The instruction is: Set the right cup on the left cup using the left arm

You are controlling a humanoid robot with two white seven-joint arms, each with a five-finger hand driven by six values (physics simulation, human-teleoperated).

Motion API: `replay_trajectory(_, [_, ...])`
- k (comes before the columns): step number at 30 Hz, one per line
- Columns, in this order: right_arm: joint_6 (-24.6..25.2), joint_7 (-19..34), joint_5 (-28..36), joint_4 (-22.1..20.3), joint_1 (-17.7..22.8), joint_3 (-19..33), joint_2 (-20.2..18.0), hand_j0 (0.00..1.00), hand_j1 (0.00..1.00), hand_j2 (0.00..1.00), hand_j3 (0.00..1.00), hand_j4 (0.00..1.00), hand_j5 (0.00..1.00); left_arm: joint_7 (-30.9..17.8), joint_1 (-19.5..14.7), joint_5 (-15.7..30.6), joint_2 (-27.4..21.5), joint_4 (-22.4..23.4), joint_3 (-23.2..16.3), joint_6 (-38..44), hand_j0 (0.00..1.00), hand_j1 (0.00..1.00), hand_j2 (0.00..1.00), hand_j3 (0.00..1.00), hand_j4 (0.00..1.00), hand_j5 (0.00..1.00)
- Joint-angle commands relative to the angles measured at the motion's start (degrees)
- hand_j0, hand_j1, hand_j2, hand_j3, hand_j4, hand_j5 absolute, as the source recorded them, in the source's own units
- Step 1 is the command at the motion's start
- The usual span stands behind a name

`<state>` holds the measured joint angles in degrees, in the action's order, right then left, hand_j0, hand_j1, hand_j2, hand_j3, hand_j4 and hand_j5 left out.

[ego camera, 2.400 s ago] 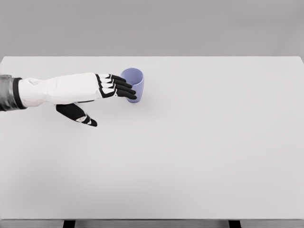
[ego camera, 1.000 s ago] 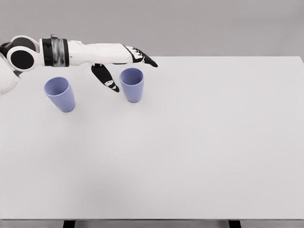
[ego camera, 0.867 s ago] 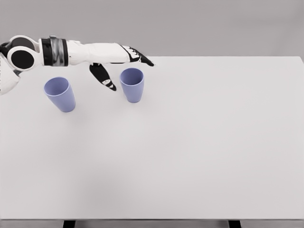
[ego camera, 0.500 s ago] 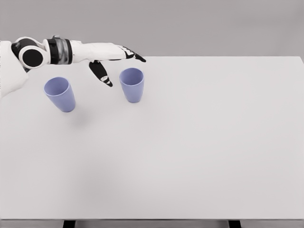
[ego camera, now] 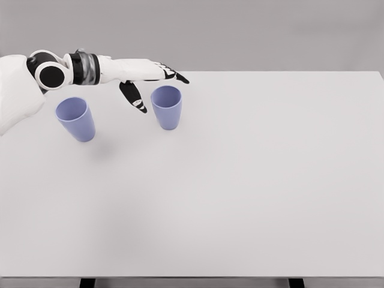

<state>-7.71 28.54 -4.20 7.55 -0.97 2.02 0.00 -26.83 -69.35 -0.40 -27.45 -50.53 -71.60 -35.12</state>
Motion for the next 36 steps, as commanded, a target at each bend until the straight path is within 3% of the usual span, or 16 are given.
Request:
replay_trajectory(1, [0.0, 0.0, 0.0, 0.0, 0.0, 0.0, 0.0, 1.00, 1.00, 1.00, 1.00, 1.00, 1.00, 0.0, 0.0, 0.0, 0.0, 0.3, 0.1, 0.1, 1.00, 1.00, 1.00, 1.00, 1.00, 1.00])
replay_trajectory(7, [0.0, 0.0, -0.1, 0.0, 0.0, 0.0, 0.0, 1.00, 1.00, 1.00, 1.00, 1.00, 1.00, 0.0, 1.2, -2.4, 2.0, 0.8, 0.7, 0.1, 1.00, 1.00, 1.00, 1.00, 1.00, 1.00])
replay_trajectory(19, [0.0, 0.0, 0.0, 0.0, 0.0, 0.0, 0.0, 1.00, 1.00, 1.00, 1.00, 1.00, 1.00, 0.3, 2.0, -2.5, 2.5, 1.2, 0.7, 0.1, 1.00, 1.00, 1.00, 1.00, 1.00, 1.00])
replay_trajectory(24, [0.0, 0.0, -0.1, 0.0, 0.0, 0.0, 0.0, 1.00, 1.00, 1.00, 1.00, 1.00, 1.00, 0.5, 2.1, -2.1, 2.5, 1.1, 0.8, 0.1, 0.69, 0.69, 0.69, 0.69, 0.69, 0.69])
replay_trajectory(25, [0.0, 0.0, 0.0, 0.0, 0.0, 0.0, 0.0, 1.00, 1.00, 1.00, 1.00, 1.00, 1.00, 0.4, 2.2, -2.1, 2.5, 1.1, 0.8, 0.1, 0.67, 0.67, 0.67, 0.67, 0.67, 0.67])
replay_trajectory(26, [0.0, 0.0, -0.1, 0.0, 0.0, 0.0, 0.0, 1.00, 1.00, 1.00, 1.00, 1.00, 1.00, 0.4, 2.4, -2.0, 2.3, 1.1, 0.9, 0.1, 0.57, 0.57, 0.57, 0.57, 0.57, 0.57])
replay_trajectory(36, [0.0, 0.0, 0.0, 0.0, 0.0, 0.0, 0.0, 1.00, 1.00, 1.00, 1.00, 1.00, 1.00, 0.0, 2.4, -1.6, 1.7, 0.6, 1.6, 0.1, 0.54, 0.54, 0.54, 0.54, 0.54, 0.54])
